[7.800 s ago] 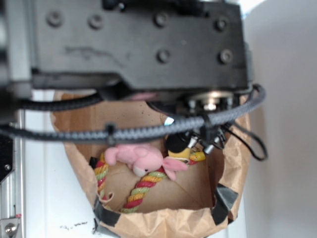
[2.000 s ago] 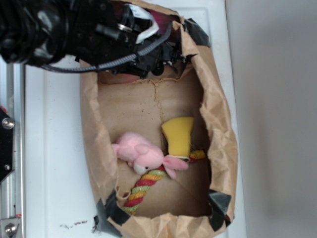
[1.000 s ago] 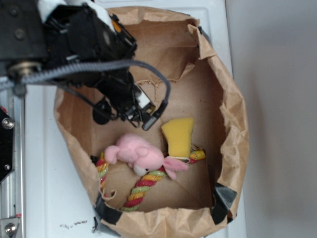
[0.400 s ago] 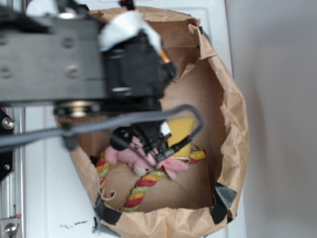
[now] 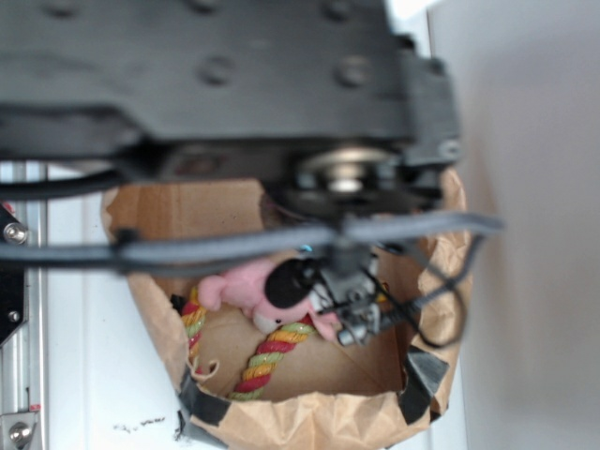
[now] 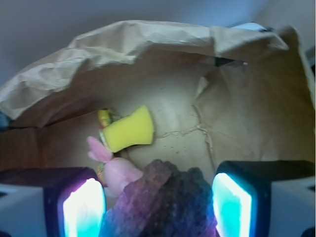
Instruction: Grab the rock.
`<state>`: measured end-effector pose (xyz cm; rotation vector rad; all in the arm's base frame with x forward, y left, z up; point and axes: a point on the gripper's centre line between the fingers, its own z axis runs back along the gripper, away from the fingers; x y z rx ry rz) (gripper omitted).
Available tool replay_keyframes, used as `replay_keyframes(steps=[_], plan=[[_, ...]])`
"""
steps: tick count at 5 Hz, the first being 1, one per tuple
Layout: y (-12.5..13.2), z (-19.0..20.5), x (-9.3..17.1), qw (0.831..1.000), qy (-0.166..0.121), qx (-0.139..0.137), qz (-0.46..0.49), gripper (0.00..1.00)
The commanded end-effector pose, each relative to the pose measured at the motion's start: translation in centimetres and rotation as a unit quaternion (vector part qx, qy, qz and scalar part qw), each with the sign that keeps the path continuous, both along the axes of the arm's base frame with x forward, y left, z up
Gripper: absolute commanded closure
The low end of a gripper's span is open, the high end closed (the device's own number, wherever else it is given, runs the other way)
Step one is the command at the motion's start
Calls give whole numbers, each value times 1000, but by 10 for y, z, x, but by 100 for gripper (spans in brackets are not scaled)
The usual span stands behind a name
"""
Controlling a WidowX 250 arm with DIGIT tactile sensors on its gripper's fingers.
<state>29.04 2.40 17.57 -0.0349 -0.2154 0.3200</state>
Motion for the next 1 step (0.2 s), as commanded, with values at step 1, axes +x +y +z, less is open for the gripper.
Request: replay_keyframes(steps=[1], plan=[[29, 12, -11, 999, -51, 3, -3, 100]])
